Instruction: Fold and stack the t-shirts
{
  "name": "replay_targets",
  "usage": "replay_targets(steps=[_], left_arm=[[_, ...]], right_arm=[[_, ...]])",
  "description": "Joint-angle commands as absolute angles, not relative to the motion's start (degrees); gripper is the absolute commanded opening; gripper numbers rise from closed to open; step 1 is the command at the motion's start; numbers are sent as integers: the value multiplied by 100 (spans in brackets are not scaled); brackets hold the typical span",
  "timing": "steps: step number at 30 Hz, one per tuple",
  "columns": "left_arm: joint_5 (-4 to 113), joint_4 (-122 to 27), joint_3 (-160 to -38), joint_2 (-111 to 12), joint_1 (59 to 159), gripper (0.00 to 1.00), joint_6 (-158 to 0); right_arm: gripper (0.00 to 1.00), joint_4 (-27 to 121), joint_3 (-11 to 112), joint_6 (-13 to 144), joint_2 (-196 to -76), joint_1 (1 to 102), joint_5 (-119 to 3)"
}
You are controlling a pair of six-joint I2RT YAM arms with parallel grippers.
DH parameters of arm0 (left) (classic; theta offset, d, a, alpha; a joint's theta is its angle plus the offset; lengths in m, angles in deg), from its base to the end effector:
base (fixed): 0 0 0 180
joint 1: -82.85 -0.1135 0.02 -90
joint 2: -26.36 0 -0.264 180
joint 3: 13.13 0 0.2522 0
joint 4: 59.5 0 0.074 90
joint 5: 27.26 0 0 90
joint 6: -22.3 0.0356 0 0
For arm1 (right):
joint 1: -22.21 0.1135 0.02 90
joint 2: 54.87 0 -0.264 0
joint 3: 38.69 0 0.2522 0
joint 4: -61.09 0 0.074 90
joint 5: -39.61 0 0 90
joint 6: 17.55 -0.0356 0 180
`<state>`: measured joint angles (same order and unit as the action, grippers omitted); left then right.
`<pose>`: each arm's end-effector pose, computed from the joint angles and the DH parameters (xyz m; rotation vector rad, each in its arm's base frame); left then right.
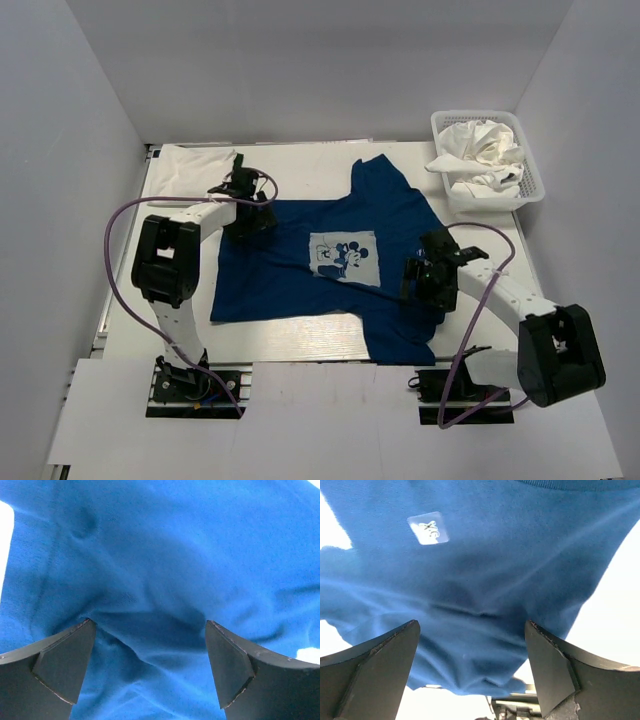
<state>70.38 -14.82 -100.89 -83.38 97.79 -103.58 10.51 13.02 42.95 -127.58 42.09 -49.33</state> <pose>0.3745 -0.0950 0.1673 -0.5305 2.6645 -0.0769 0.1992 0.0713 0.1712 0.2421 2.8267 0.1683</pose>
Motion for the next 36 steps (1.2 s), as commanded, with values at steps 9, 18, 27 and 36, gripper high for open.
replay_targets(steps=[9,18,27,36], left_arm=[[6880,-1043,-11336,-8586,10078,100,-9714],[7232,-111,-13120,-10239,10236,100,-9547],[7022,-241,-13850,-11030,10289,100,-9257],[6811,-697,-15890,-12411,10237,100,-8800]], right_arm=[[90,1541,3386,5232,-13386,4199,-3899],[90,1745,5178,5267,-15865,4137,-3502],[90,1357,6752,5083,-17658,3909,-3519],[90,312,9668,4986,-19663,3435,-3624]])
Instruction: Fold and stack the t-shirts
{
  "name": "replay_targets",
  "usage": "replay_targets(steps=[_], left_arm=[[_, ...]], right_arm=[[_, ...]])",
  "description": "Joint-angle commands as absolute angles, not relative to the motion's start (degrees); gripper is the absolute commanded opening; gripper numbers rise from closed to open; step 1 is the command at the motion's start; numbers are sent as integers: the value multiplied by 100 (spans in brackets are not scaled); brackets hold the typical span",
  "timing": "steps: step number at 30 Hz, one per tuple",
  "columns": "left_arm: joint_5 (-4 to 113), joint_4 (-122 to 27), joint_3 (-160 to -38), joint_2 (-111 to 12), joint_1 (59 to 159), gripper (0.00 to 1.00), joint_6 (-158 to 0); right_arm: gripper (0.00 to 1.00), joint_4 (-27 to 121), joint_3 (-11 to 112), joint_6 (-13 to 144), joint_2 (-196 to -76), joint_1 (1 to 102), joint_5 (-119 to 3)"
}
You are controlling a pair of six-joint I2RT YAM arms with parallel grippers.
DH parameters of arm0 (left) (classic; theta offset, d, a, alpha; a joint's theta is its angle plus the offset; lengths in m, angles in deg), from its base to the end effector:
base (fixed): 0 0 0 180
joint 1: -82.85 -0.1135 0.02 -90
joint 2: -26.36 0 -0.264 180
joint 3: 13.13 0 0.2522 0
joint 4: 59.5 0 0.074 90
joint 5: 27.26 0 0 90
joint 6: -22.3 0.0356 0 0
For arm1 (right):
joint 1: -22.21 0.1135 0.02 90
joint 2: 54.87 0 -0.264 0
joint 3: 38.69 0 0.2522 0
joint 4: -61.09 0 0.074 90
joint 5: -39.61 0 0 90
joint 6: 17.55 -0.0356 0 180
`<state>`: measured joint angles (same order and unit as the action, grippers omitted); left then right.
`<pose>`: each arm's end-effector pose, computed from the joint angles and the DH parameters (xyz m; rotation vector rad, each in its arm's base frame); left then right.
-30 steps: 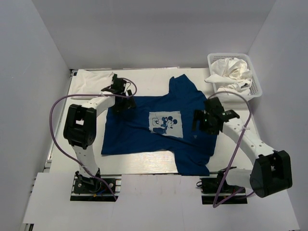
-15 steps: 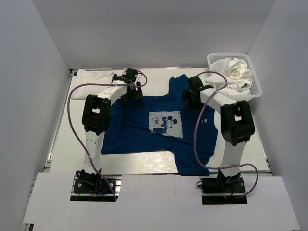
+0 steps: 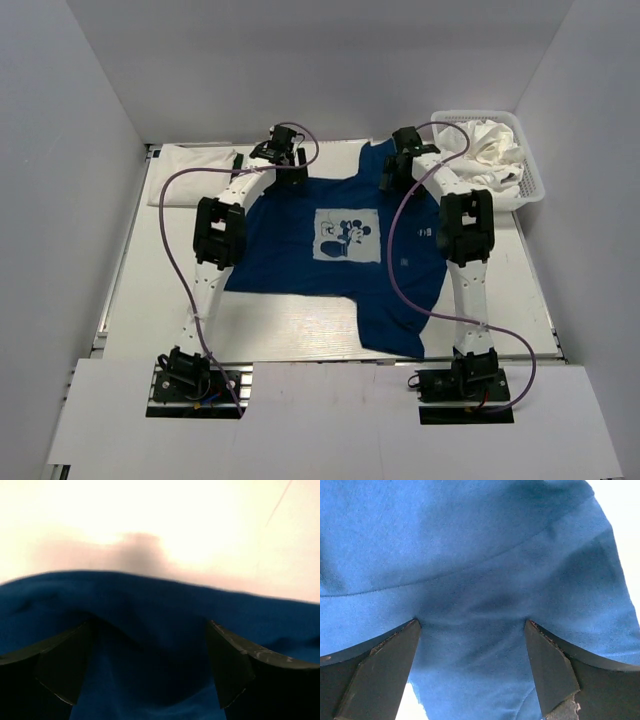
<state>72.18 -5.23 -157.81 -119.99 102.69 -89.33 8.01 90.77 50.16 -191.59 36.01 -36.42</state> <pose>0.5221 -0.1822 0.1620 -0.1034 2.5271 -0.0790 0.5032 0.1148 0.1683 0.2739 2.5621 -0.0888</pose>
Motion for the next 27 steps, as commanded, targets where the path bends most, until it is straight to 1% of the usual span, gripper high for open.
replay_targets(steps=[1,4,5,7,8,12,14,15,16,17,18,19,20,21,22,23,24,25,27], left_arm=[[6811,-855,-15969,-12481,10237,100,-8800],[6758,-1093,-15970,-12429,10122,100,-8959],[6854,-1242,-15970,-12429,10122,100,-8959],[6925,-1313,-16328,-12429,10061,100,-8959],[6925,-1374,-16434,-12429,10061,100,-8959],[6600,-1533,-16567,-12192,10061,100,-8862],[6547,-1324,-16567,-11789,10061,100,-8862],[6547,-1253,-16376,-11605,10061,100,-8862],[6547,-1174,-16226,-11376,10061,100,-8862],[6721,-999,-16033,-10826,10113,100,-8932],[6818,-910,-15474,-10507,10113,100,-9063],[6950,-822,-15121,-10165,10166,100,-9195],[7230,-752,-14717,-9805,10166,100,-9335],[7354,-586,-13825,-9044,10166,100,-9511],[7512,-410,-12842,-8662,10088,100,-9991],[7592,-338,-12310,-8302,10087,100,-10248],[7593,-277,-11791,-7576,9991,100,-10712],[7810,-276,-10855,-7229,9877,100,-10882],[7813,-215,-10023,-6683,9780,100,-11111]], right_arm=[[90,346,9766,4995,-19724,3408,-3633],[90,696,9970,5293,-19822,3311,-3625],[90,794,9978,5615,-19752,3320,-3659],[90,1187,9987,5829,-19690,3285,-3703],[90,1304,10013,6282,-19542,3302,-3869],[90,1656,10075,6883,-18945,3530,-4458],[90,1744,9979,7130,-18540,3662,-4564],[90,1779,9717,7183,-18399,3750,-4600],[90,1797,9602,7209,-17902,3811,-4609],[90,1832,9461,7384,-17732,3899,-4626],[90,1867,8886,7377,-17539,4004,-4626],[90,1937,8654,7281,-16936,4092,-4644],[90,2051,8390,7106,-16704,4145,-4670],[90,2113,7448,7017,-16475,4181,-4688],[90,2435,7090,6746,-15734,4312,-4679],[90,2543,6347,6639,-15474,4348,-4696],[90,2770,5635,6464,-14958,4435,-4662],[90,2886,5315,6245,-14457,4453,-4644],[90,2931,4244,5858,-13841,4471,-4644]])
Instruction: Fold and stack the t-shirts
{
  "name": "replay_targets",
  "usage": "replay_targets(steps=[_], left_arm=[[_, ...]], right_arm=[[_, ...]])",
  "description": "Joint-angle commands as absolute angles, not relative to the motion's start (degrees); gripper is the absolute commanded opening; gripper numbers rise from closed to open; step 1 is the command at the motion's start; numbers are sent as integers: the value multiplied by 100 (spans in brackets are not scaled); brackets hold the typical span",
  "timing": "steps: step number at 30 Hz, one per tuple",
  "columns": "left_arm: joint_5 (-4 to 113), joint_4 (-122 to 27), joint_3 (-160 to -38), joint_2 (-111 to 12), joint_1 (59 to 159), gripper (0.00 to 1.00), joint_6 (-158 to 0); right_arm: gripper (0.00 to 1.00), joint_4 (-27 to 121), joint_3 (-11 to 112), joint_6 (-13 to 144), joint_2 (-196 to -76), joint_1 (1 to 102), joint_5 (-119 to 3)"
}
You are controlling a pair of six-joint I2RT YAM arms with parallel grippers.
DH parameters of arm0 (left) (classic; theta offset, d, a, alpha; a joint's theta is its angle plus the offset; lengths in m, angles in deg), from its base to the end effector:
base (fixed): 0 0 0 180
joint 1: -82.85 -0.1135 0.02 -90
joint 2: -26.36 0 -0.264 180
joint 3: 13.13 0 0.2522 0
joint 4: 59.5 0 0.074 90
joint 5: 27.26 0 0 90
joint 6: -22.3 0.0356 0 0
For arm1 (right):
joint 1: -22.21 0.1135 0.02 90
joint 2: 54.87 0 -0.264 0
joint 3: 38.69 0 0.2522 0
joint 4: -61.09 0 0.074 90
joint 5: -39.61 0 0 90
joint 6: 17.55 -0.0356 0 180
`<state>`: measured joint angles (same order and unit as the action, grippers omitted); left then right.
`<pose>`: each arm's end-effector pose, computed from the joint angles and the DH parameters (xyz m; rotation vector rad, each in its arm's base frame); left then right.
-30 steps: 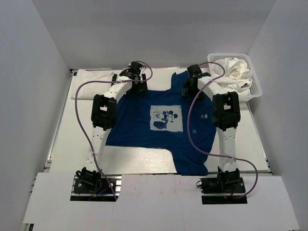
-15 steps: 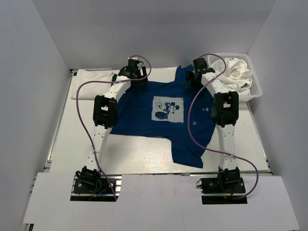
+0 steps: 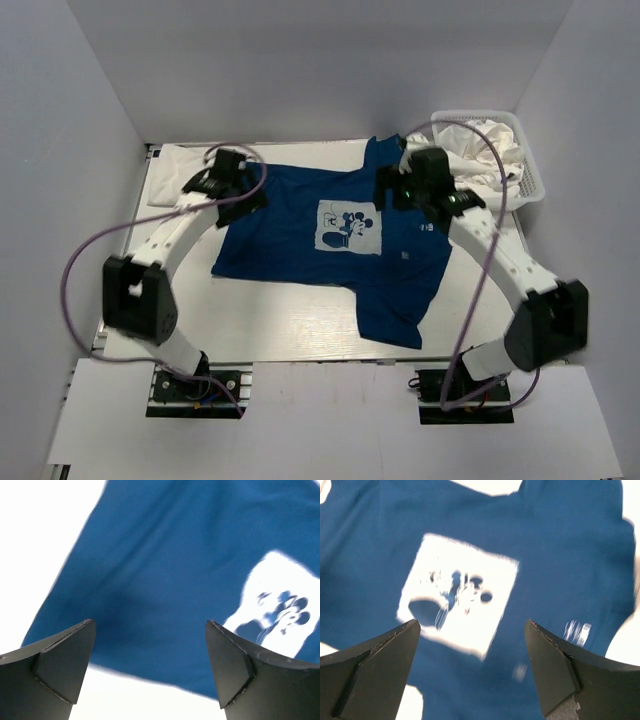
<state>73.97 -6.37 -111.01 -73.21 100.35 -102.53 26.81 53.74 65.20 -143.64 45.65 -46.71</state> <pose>0.3633 -0.1073 0.2774 -0.4545 2.4641 -0.1291 0.3315 0.1412 0.3378 -0.2593 2.0983 0.2535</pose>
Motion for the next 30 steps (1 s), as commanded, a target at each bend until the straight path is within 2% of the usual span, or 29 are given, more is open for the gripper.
replay_targets(steps=[1,2,7,13,19,22,25,27,30], left_arm=[[7813,-215,-9680,-6281,9632,100,-11295],[7813,-145,-9111,-6146,9552,100,-11383],[7883,-258,-7904,-5697,9060,100,-11736],[7427,-899,-7629,-5818,8707,100,-11736],[6917,-1084,-7629,-6206,8523,92,-11736],[6994,-1199,-7577,-6040,8523,82,-11683],[6995,-1129,-7515,-6039,8470,60,-11683],[7047,-1129,-7462,-6039,8470,39,-11683],[7100,-1129,-7462,-6039,8418,26,-11735]], right_arm=[[90,2931,3822,5656,-13419,4497,-4653],[90,2922,3635,5497,-13249,4532,-4679],[90,2318,2563,5258,-11948,4647,-4811],[90,1095,2148,5171,-11516,4814,-4820],[90,576,1708,4793,-11173,5165,-4872],[90,391,1568,4722,-11191,5367,-4951],[90,241,1532,4678,-11173,5692,-4978],[90,31,1471,4678,-11217,5841,-4987],[90,-84,1366,4591,-11401,6507,-4960]])
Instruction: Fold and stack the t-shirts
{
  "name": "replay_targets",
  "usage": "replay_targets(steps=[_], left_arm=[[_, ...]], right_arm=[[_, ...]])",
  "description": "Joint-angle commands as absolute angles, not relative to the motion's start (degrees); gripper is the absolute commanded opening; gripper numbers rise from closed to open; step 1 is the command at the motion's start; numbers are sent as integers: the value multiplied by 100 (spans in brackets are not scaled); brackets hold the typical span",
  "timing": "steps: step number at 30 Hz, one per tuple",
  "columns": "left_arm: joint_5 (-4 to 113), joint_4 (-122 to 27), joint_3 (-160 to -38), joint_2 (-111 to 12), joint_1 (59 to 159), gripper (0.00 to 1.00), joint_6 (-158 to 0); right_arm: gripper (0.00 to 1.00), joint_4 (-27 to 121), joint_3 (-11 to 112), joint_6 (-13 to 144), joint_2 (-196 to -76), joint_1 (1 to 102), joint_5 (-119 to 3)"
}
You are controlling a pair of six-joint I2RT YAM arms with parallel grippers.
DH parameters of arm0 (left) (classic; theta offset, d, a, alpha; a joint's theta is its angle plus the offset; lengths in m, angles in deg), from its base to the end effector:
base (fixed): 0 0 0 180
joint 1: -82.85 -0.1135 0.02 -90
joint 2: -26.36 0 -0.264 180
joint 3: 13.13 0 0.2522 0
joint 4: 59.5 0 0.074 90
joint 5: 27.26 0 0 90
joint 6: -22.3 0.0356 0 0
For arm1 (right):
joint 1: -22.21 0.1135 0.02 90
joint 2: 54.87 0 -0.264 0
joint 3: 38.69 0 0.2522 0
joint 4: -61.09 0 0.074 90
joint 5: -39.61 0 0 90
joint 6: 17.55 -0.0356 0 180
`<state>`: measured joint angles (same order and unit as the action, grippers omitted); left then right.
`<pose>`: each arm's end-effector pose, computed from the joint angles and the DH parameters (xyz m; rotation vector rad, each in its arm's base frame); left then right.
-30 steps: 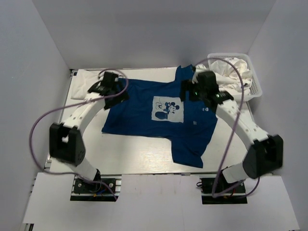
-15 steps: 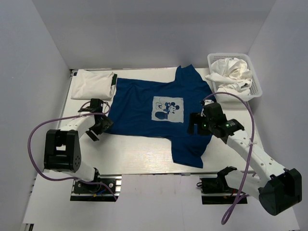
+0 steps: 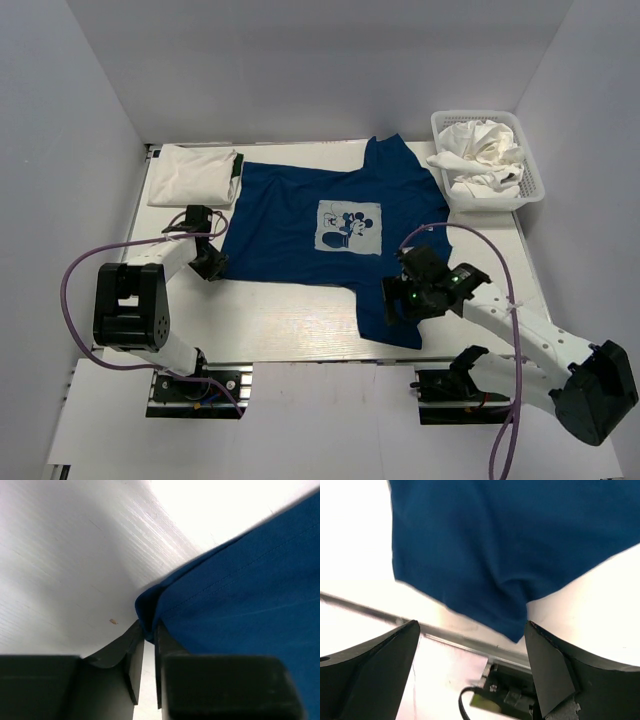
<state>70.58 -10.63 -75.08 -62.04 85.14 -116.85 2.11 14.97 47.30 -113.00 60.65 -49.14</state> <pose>0.2661 -0.0058 0.1594 -1.1571 2.6068 0.0166 0.1423 0.1119 0.2200 -0.3077 2.7019 0.3128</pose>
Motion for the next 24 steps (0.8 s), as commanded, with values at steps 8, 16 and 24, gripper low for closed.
replay_targets(steps=[8,16,24], left_arm=[[7153,-1015,-7576,-6039,8417,8,-11736],[7259,-909,-7690,-6092,8417,0,-11631],[7092,-909,-7743,-5952,8417,0,-11630]], right_arm=[[87,565,1497,4845,-12103,7730,-4399],[68,1014,1129,4494,-12825,7969,-4081],[0,437,1084,4423,-12440,8092,-4661]])
